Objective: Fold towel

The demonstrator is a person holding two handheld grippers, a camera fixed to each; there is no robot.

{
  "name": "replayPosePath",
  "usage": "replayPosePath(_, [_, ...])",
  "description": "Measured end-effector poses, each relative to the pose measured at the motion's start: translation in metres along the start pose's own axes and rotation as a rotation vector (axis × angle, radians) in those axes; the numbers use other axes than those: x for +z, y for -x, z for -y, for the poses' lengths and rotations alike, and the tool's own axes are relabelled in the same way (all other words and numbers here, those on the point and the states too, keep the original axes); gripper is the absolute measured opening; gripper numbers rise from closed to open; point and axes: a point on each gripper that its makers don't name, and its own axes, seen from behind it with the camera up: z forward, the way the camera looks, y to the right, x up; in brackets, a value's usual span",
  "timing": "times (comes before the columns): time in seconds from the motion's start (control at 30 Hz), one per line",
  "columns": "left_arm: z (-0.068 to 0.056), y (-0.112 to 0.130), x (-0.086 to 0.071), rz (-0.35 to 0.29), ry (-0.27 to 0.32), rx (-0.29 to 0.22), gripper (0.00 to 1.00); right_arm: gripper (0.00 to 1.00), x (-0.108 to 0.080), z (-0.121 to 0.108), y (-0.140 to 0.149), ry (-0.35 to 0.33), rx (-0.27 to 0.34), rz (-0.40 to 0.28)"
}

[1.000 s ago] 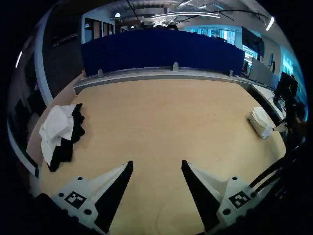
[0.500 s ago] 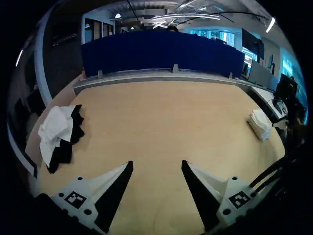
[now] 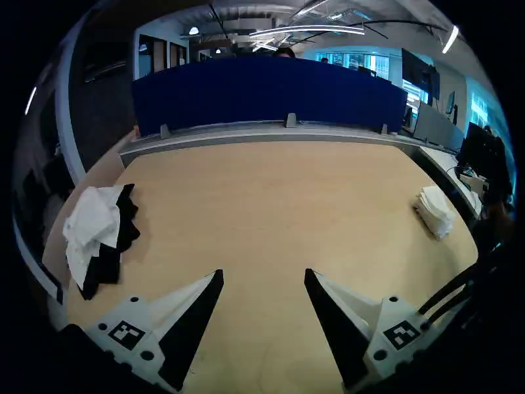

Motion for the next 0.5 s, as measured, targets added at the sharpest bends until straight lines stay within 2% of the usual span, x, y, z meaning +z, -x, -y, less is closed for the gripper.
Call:
replayPosePath(0.2, [-0.001, -0.007, 0.002, -0.027, 0.004, -0.001, 0.92, 1.00, -0.005, 0.009, -0.033, 0.034, 0.029, -0.134])
replayPosePath(0.3, [-0.002, -0.010, 0.003, -0.040, 0.005, -0.001, 0.91, 1.00, -0.008, 0.022, -0.045, 0.014, 0.050, -0.182])
replayPosePath(0.4, [-0.003, -0.017, 0.005, -0.068, 0.005, 0.000, 0.92, 1.00, -0.009, 0.031, -0.050, 0.001, 0.061, -0.202])
replayPosePath(0.5, [-0.002, -0.028, 0.006, -0.113, 0.002, 0.000, 0.92, 1.00, -0.011, 0.033, -0.053, 0.015, 0.065, -0.213])
